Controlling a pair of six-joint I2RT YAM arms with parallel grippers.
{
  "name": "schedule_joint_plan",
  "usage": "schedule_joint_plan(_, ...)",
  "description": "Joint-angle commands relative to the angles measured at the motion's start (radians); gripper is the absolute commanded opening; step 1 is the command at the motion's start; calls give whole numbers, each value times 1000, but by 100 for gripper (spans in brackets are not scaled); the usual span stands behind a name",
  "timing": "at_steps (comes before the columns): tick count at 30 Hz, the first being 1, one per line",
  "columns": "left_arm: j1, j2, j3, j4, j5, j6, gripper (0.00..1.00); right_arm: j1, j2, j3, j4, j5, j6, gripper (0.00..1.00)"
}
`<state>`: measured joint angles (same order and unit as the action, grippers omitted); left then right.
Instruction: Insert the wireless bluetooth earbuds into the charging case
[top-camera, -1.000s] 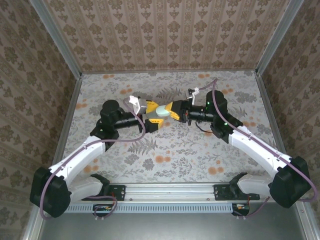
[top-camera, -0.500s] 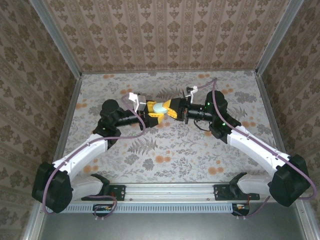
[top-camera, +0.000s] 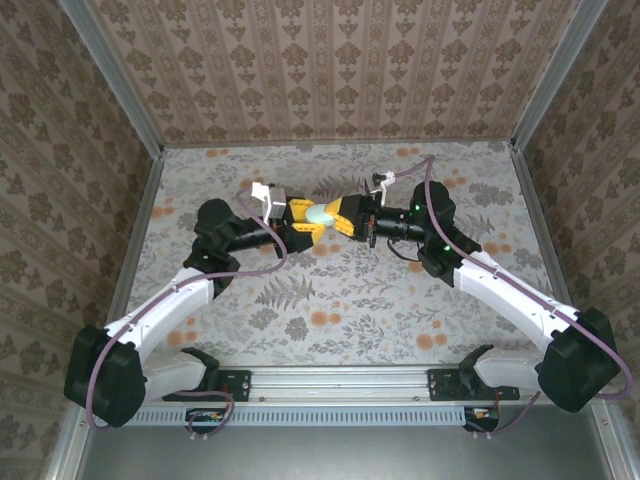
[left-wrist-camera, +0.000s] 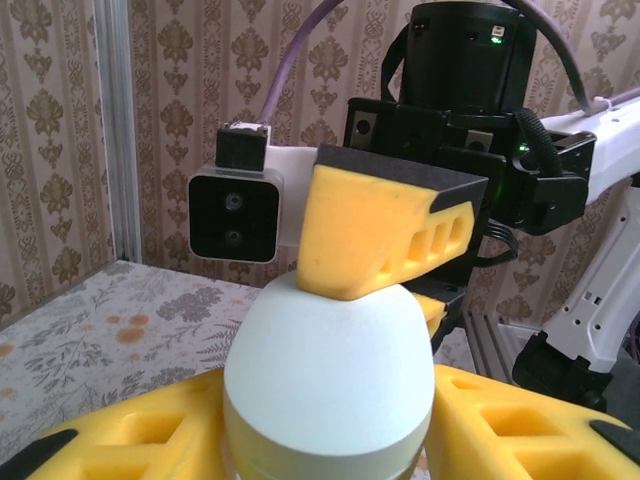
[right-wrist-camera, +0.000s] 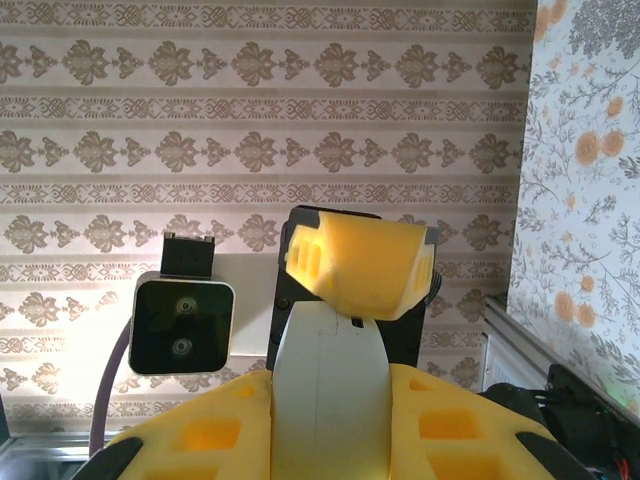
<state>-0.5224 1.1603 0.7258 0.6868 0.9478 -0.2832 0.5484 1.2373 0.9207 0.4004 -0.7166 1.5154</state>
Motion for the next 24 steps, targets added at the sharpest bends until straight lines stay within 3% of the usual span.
schedule_joint_plan(1, 7, -8, 0, 46, 40, -28, 45, 5, 5, -10, 47, -33, 28, 17)
schedule_joint_plan(4, 7, -7, 2, 38, 41, -22, 42, 5, 5, -11, 51, -36, 35, 18)
schedule_joint_plan(10, 7, -9, 4, 21, 37, -16, 54, 5, 0, -14, 61, -30, 44, 18)
schedule_joint_plan(14, 7, -8, 8, 12, 42, -12, 55, 5, 0, -11, 65, -33, 46, 18)
schedule_joint_plan(21, 7, -10, 9, 18, 45, -14, 39, 11, 2, -6, 52, -39, 37, 18)
schedule_joint_plan(24, 9, -14, 11, 20, 43, -14, 32, 16, 4, 2, 19, -47, 12, 23)
